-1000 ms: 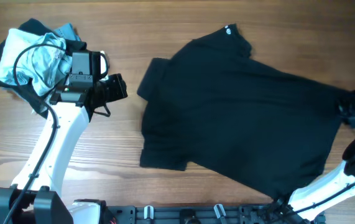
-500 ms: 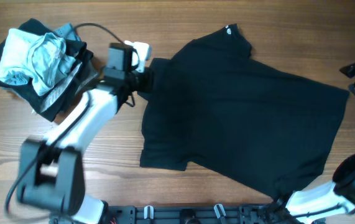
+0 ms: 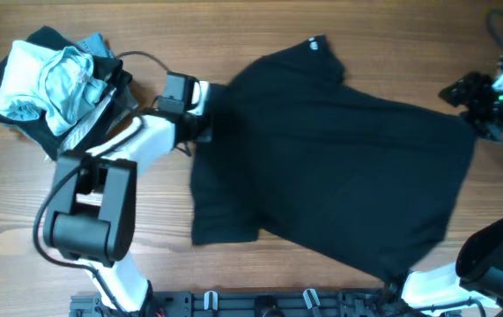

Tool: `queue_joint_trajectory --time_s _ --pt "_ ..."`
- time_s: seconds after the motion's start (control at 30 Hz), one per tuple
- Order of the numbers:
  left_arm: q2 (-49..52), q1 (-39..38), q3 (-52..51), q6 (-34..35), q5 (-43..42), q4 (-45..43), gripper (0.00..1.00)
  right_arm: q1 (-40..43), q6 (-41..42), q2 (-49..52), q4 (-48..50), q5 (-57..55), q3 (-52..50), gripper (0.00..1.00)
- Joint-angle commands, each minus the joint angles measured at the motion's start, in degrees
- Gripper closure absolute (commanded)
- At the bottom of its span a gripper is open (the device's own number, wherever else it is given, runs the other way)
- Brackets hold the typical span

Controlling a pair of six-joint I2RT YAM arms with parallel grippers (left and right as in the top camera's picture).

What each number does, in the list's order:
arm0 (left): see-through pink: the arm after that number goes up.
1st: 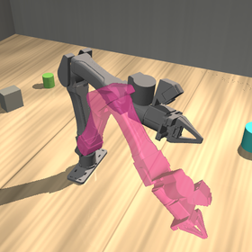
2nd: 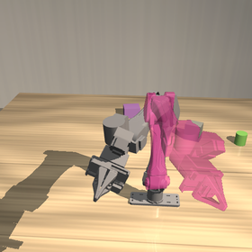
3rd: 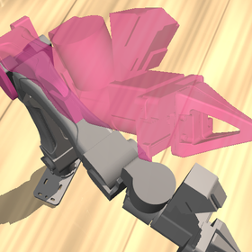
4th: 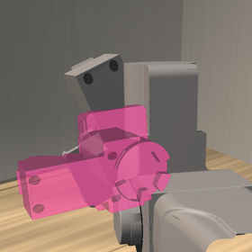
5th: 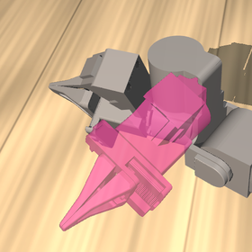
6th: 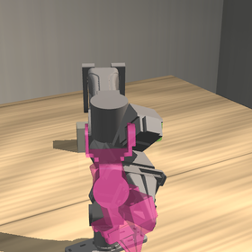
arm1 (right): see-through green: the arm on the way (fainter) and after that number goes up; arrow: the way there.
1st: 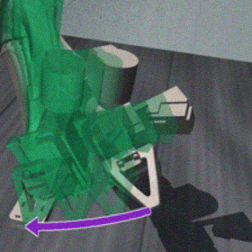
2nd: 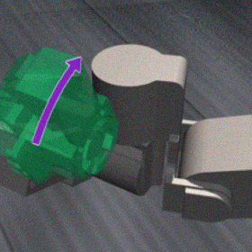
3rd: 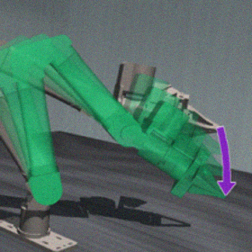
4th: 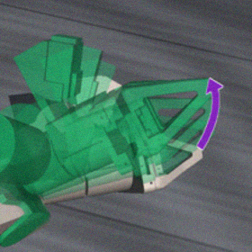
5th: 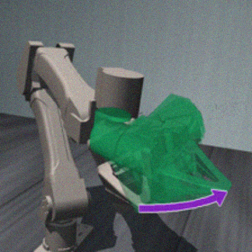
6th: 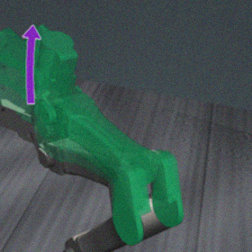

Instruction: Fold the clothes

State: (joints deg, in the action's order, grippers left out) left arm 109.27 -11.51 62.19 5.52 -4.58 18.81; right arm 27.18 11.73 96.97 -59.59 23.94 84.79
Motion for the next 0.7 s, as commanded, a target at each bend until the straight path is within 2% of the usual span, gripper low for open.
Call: queue_joint_trajectory --time_s 0.0,0.1,0.23,0.27,0.33,0.4,0.43,0.47,0.53,0.67 --pt "1.6 8.3 -1.5 9.7 12.4 6.3 0.96 -1.8 5.8 0.7 1.8 -7.4 -5.2 0.27" --pt "1.3 11.2 -1.5 9.7 6.8 7.6 0.96 -2.9 9.2 0.7 4.3 -7.5 -10.6 0.25" --pt "0.1 10.2 -1.5 9.5 4.0 7.6 0.96 -4.6 11.3 0.7 10.5 -7.0 -19.7 0.27" --pt "-0.4 9.4 -1.5 9.4 4.0 7.7 0.94 -5.1 10.9 0.7 13.2 -6.6 -21.8 0.31" --pt "-1.6 8.1 -1.5 8.4 4.0 7.8 0.85 -6.3 11.7 0.7 18.7 -5.9 -26.4 0.54" --pt "-3.0 7.4 -1.5 8.4 4.0 8.1 0.7 -7.1 15.4 0.7 22.2 -6.0 -30.2 0.79" --pt "-4.1 7.1 -1.5 8.4 4.0 8.3 0.54 -7.2 19.3 0.7 23.9 -7.0 -32.9 0.91" --pt "-5.8 7.1 -1.5 8.4 4.0 8.8 0.46 -7.2 23.0 0.7 24.8 -9.3 -34.8 0.96" --pt "-8.6 7.1 -1.5 8.4 4.0 9.4 0.32 -7.1 26.9 0.7 26.6 -16.0 -37.1 0.96" --pt "-15.3 7.1 -1.5 8.4 3.9 10.0 0.22 -5.4 27.3 0.7 31.7 -29.2 -37.6 0.96"
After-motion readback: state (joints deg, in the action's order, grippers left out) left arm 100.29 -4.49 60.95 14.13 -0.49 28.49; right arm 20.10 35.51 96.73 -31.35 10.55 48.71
